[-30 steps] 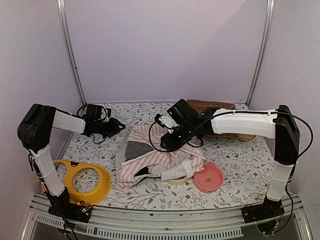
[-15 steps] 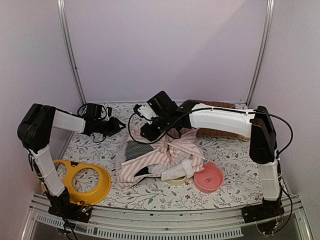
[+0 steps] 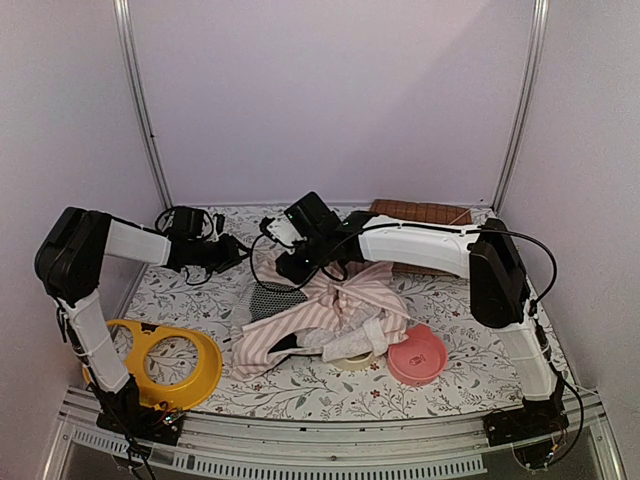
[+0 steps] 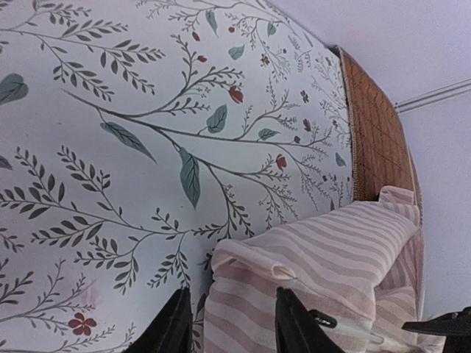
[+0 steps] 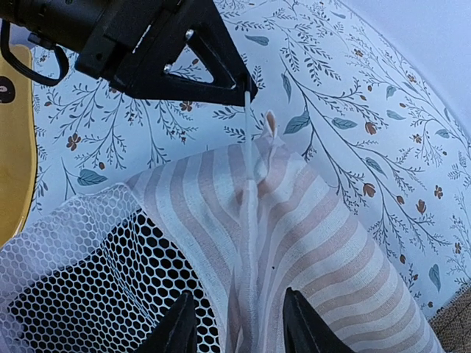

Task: Set up the pet tent
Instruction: Adjust the tent at the center of the board.

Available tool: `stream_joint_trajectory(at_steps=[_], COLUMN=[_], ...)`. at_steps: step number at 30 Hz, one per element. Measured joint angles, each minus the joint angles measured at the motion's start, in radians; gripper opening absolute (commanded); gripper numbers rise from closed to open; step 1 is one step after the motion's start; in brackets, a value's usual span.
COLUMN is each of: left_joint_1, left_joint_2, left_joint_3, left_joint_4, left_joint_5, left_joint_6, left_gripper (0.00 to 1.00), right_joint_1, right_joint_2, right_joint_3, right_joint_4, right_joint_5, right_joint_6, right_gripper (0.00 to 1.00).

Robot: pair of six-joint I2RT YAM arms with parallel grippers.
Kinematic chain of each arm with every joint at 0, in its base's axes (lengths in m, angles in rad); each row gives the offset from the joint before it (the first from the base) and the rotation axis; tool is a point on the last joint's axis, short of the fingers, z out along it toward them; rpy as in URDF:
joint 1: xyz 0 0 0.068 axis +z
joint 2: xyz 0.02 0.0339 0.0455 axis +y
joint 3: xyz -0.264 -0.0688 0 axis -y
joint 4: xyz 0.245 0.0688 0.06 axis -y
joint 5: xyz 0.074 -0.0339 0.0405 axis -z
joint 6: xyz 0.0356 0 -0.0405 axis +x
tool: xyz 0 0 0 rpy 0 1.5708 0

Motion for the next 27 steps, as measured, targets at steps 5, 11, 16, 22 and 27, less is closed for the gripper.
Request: stream_joint_trajectory(at_steps=[5,11,16,22,27], left_joint_1=[0.0,0.0,0.0,0.0,0.002], left_joint_2=[0.0,0.0,0.011,0.057,0.087], left_joint_3=[0.009,0.012,0.014,0.029,0.031], left_joint_4=[-0.001,-0.004,-0.008,-0.006,0.0], left_joint_5=[0.001,0.001,0.0,0.002,0.008], left_joint_6=[0.001,0.008,0.008,0.003,-0.018], left_gripper=[0.38,0.38,0.38,0.37,0.37], right_joint_1=[-0.002,-0.009,-0.013,-0.013,-0.013], right_joint_2=[0.0,0.0,0.0,0.0,0.0], right_joint_3=[0.001,0.001,0.001,0.001,0.001], right_joint_4=[0.006,0.006,0.002,-0.01,-0.019], right_joint_5=[-0.002,-0.007,-0.007,-0.007,-0.002], right_joint_6=[-0.002,0.002,0.008,0.016,0.032], right_gripper=[0.24,0.04,0.0,0.0,0.0])
